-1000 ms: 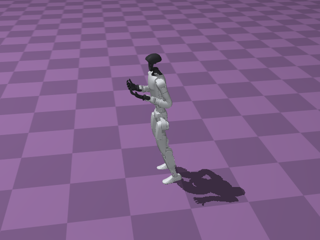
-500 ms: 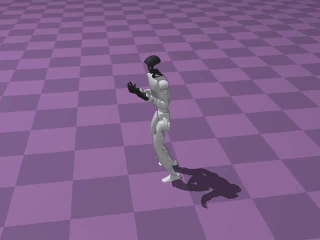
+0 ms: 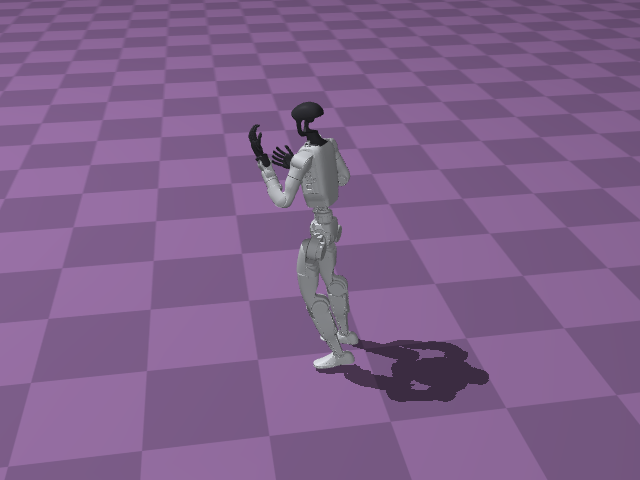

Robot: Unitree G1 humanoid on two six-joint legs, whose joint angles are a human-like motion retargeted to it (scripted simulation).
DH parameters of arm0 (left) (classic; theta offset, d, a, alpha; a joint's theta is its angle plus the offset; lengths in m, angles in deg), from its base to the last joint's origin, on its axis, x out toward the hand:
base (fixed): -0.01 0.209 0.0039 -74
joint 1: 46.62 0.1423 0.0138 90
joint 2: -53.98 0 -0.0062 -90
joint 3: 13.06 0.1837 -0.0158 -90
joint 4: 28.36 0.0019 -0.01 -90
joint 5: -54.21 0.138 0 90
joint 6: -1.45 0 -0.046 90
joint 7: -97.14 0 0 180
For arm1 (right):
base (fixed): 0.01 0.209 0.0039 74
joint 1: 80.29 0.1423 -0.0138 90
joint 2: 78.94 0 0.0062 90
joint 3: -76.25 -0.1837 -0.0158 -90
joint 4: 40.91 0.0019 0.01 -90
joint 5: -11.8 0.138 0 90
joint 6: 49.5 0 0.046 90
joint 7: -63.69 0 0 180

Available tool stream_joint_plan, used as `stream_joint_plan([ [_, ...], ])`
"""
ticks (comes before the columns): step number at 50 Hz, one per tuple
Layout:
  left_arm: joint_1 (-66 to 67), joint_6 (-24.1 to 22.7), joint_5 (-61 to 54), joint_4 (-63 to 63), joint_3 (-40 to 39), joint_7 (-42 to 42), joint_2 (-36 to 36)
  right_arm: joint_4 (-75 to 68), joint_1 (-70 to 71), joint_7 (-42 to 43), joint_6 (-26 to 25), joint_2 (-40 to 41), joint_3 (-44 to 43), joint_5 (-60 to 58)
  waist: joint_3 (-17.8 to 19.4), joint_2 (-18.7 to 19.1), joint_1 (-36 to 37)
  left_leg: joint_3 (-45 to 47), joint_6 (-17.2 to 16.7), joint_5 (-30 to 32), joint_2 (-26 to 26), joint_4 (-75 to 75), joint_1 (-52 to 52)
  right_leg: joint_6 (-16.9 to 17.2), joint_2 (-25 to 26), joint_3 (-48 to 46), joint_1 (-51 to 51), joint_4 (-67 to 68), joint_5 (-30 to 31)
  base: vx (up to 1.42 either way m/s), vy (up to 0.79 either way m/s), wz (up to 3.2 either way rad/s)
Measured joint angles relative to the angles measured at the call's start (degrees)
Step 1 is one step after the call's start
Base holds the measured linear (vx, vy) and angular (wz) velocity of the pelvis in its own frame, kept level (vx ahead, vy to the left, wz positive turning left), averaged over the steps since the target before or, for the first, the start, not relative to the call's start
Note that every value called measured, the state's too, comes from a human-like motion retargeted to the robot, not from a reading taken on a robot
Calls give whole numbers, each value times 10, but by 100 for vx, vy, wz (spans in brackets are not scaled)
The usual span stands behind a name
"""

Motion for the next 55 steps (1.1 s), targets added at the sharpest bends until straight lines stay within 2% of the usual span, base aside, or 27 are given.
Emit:
stream_joint_plan([
  [2,179,41,-151,-53,28,92,-77,6,-43,13,-1,24,1,-3,-14,-9,26,-33,-23,56,-8,-73,25,7,11,-15,14,-9,36,25,3,-1],
  [5,375,57,-229,-41,107,103,-118,1,-83,48,14,47,15,-6,-18,-9,62,-77,-55,107,2,-113,51,-6,33,-42,30,21,18,19,4,42],
  [7,420,54,-246,-17,144,87,-114,-10,-86,71,22,39,23,-5,-7,-3,80,-93,-61,62,14,-92,62,-17,44,-59,25,93,-47,8,8,98],
  [8,420,51,-291,-11,163,82,-117,-16,-80,74,30,41,36,55,1,-1,85,-100,-57,24,19,-70,60,-17,47,-67,14,147,-87,0,10,130],
  [10,384,56,-302,5,191,103,-117,-33,-44,70,35,31,55,94,18,-11,89,-118,-36,-60,17,-6,37,-7,38,-74,-35,289,-172,-5,8,146],
  [12,308,43,-334,16,213,93,-126,-34,6,67,27,23,65,119,32,-32,87,-141,-5,-115,0,61,-1,7,18,-71,-86,406,-221,-4,3,133],
  [13,271,32,-337,19,218,82,-129,-27,23,56,21,22,64,121,37,-40,89,-151,8,-123,-9,80,-14,7,10,-67,-102,437,-230,3,-1,100],
  [15,212,17,-332,21,211,59,-132,-1,35,29,9,30,64,134,29,-47,95,-163,13,-101,-18,74,-23,-7,-3,-75,-112,438,-225,11,-4,64],
  [18,201,25,-306,1,165,74,-139,42,9,-13,-3,30,75,147,-21,-26,101,-174,-17,-4,-4,-19,4,-39,3,-126,-68,280,-179,19,-6,24],
  [20,218,29,-278,-10,132,82,-141,52,-7,-29,-13,13,73,131,-56,-16,96,-181,-39,65,1,-75,19,-37,23,-128,-28,140,-128,16,-10,20],
  [23,248,6,-205,-21,128,45,-144,41,-14,-22,-17,-9,76,29,-79,-11,81,-174,-52,119,-8,-111,27,-24,36,-63,-3,22,-53,8,-10,31],
  [25,259,-14,-153,-19,152,2,-142,27,-12,-6,-16,-13,85,-35,-74,-6,75,-148,-49,114,-12,-117,34,-19,33,-40,8,-5,-29,-1,-8,34],
  [26,257,-20,-132,-9,166,-18,-138,12,-6,1,-15,-10,89,-45,-64,-4,75,-129,-43,94,-14,-110,38,-19,26,-41,15,-5,-40,-5,-7,30],
  [29,233,-25,-94,31,186,-56,-127,-46,34,26,-6,0,104,-28,-24,0,81,-81,-11,-7,-16,-26,24,-29,10,-45,30,13,-116,-9,-7,16],
  [31,216,-22,-109,50,174,-53,-125,-73,85,39,4,-1,108,-11,4,11,84,-69,21,-85,-1,77,-13,-51,14,-45,25,41,-169,-10,-3,5],
  [33,232,-15,-154,41,149,-33,-121,-61,121,31,3,-12,92,4,15,24,84,-70,50,-116,16,135,-43,-64,25,-48,13,61,-181,0,0,0],
  [35,275,-15,-178,11,128,-13,-111,-23,122,5,0,-14,68,44,7,26,84,-78,58,-88,14,117,-49,-52,27,-55,4,54,-146,7,-2,17],
  [39,382,-10,-155,-47,95,12,-48,63,32,-25,9,31,32,150,-58,5,91,-133,12,24,-27,-39,-17,2,18,-75,-8,15,-33,13,0,34],
  [42,419,3,-117,-59,85,26,-23,88,-22,-35,9,69,-7,146,-74,3,98,-156,-10,72,-32,-96,5,21,21,-85,-10,8,2,4,2,19],
  [45,434,18,-107,-62,87,33,-42,79,-44,-8,14,87,-20,95,-58,13,89,-133,-25,73,-13,-99,25,2,31,-87,-8,30,-36,-6,3,9],
  [47,416,24,-107,-42,99,29,-69,50,-35,7,15,89,-7,97,-32,24,70,-133,-28,14,-1,-83,38,-23,40,-88,-4,69,-97,-14,6,38],
  [50,323,12,-71,24,127,-4,-99,-11,11,19,18,85,17,135,0,24,40,-152,-13,-102,4,-9,11,-49,38,-111,-31,160,-209,-15,6,67],
  [51,289,6,-49,34,127,-19,-98,-15,20,17,17,84,20,139,5,21,39,-154,-11,-117,5,16,-5,-54,36,-117,-41,176,-224,-11,5,51],
  [53,240,-4,-27,37,112,-35,-98,-6,27,-4,10,78,20,149,10,15,46,-151,2,-106,2,31,-23,-59,31,-119,-55,181,-211,-3,2,9],
  [55,242,-13,-68,10,88,-33,-102,29,10,-39,-3,68,19,170,-5,6,61,-139,22,-23,-12,-27,-13,-54,23,-108,-59,147,-135,7,4,-52],
])
